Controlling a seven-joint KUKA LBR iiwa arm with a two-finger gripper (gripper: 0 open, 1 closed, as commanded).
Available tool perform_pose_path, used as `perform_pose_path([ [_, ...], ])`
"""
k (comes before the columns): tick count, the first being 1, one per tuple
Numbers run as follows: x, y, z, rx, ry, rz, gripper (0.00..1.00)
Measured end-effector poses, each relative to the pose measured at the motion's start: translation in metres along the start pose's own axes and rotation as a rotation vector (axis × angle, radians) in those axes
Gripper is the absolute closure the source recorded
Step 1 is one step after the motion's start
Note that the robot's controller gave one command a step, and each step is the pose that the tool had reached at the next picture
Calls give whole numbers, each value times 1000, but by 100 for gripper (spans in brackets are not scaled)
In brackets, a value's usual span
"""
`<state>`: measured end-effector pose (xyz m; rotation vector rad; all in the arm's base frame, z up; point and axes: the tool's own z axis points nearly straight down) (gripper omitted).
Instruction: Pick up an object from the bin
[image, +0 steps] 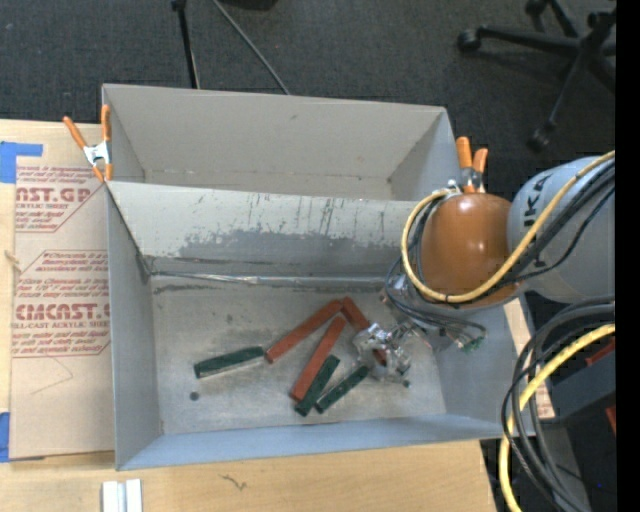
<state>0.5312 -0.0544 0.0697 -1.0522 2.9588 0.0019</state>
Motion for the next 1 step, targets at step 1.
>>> perform_pose_path([
  [1, 0, 0, 0, 0, 0, 0, 0],
])
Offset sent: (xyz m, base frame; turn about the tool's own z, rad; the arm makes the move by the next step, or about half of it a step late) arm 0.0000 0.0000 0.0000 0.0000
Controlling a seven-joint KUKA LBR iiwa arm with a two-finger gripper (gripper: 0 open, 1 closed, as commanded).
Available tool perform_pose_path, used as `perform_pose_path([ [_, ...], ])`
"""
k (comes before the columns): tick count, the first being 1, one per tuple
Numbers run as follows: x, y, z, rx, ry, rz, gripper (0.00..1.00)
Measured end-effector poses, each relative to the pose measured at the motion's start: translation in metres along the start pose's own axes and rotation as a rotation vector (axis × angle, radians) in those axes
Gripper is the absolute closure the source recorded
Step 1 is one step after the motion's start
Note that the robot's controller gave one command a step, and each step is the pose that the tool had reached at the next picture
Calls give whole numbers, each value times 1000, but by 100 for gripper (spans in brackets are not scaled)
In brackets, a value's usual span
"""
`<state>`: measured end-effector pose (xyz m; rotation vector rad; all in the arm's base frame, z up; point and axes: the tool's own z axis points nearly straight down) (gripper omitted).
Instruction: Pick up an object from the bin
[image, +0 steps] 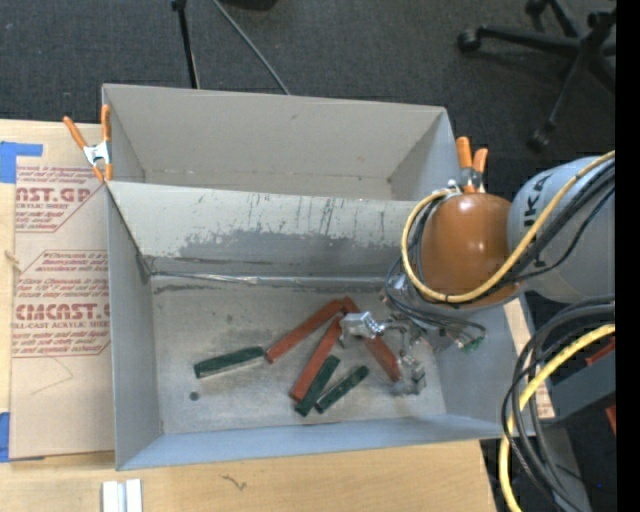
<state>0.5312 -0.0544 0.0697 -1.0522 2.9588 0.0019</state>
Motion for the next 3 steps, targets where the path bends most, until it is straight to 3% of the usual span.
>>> perform_pose_path([
  [1, 0, 0, 0, 0, 0, 0, 100],
  [2, -24, 8, -88, 6, -8, 10, 100],
  [3, -21, 9, -84, 1, -1, 11, 0],
])
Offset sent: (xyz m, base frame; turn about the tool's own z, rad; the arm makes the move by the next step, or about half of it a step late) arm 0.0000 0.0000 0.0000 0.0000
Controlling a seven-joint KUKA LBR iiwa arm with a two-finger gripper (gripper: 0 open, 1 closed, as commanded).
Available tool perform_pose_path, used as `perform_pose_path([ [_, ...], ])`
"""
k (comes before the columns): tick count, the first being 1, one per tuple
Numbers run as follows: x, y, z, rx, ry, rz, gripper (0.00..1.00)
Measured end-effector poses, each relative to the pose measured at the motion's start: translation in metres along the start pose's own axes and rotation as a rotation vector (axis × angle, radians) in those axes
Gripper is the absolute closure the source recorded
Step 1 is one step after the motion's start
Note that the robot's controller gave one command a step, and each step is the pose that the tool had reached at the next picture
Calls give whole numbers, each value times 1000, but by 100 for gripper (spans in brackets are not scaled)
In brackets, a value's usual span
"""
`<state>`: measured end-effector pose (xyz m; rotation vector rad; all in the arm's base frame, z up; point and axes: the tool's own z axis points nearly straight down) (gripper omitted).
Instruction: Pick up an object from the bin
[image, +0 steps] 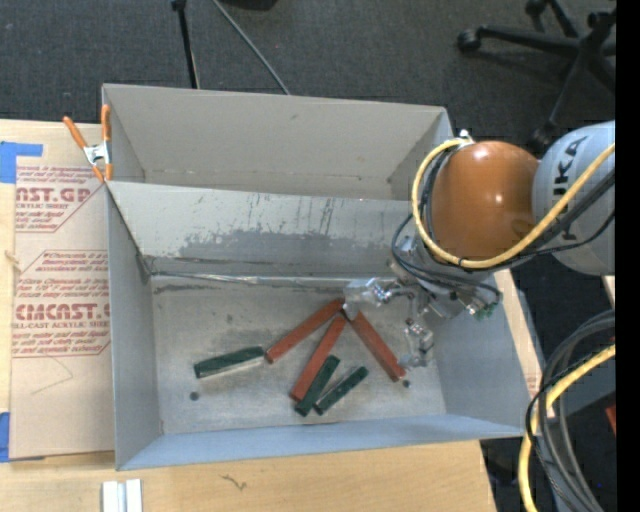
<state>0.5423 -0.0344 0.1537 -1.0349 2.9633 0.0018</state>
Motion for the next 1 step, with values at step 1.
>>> perform_pose_path([
  [1, 26, -30, 86, -4, 5, -278, 0],
])
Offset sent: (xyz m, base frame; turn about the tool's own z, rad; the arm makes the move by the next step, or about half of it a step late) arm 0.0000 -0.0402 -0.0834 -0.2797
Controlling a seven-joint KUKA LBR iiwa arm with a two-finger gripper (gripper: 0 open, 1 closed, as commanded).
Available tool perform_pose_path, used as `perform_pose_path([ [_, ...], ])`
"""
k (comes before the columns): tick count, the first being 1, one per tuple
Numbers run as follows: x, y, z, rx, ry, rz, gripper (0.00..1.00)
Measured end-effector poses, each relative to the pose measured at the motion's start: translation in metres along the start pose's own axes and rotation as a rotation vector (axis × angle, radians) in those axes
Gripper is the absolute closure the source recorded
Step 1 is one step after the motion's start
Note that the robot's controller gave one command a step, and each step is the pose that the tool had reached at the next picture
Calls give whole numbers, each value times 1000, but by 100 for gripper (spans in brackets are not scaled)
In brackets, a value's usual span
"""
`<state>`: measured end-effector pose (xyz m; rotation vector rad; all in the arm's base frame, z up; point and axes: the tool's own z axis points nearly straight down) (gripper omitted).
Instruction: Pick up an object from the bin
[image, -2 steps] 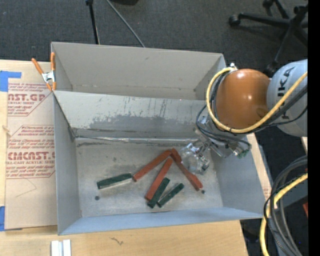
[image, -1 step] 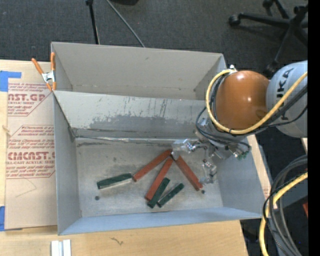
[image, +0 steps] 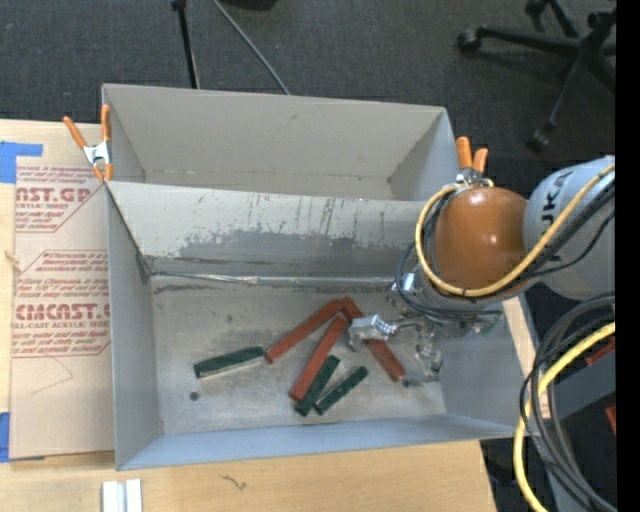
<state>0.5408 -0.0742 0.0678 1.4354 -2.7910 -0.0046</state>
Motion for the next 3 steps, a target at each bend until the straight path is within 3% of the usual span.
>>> perform_pose_path([
  [1, -1, -1, -2, 3, -3, 0, 100],
  [2, 13, -2, -126, 11, -7, 6, 100],
  [3, -19, 40, -217, 7, -6, -277, 100],
])
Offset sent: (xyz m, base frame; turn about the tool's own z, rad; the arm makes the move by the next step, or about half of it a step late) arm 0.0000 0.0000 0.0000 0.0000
